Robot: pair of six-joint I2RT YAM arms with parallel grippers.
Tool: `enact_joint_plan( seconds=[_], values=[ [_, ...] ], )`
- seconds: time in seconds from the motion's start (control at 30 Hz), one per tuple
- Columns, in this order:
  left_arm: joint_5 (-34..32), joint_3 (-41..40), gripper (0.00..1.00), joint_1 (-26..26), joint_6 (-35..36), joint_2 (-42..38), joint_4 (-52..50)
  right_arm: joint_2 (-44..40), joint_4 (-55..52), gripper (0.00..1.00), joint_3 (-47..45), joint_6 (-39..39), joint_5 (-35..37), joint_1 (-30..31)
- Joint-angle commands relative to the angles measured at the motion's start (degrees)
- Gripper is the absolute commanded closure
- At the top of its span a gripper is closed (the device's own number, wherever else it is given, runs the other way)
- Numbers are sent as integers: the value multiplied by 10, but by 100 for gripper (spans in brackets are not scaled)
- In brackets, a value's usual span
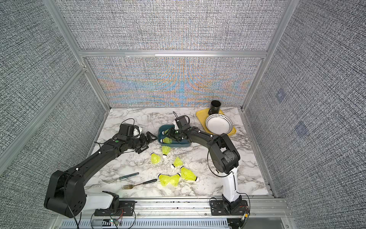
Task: Put the shuttlecocks into the storage box
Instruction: Place the shuttlecock in the storage box, then pick up the shuttlecock at the center of the board.
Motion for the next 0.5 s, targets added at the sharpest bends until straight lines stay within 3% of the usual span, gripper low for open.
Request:
enact_joint_plan(
  seconds=[0.0, 0.23, 0.47],
  values=[
    [4, -1, 0, 0, 4, -2, 9, -10, -33, 57, 3, -16, 15, 0],
    [5, 1, 0, -14, 11, -2, 3, -37, -76, 57, 9, -42, 40, -2],
    [-10, 18, 0, -60, 34, 8, -25, -99, -116, 57, -8, -97, 82, -2]
  ],
)
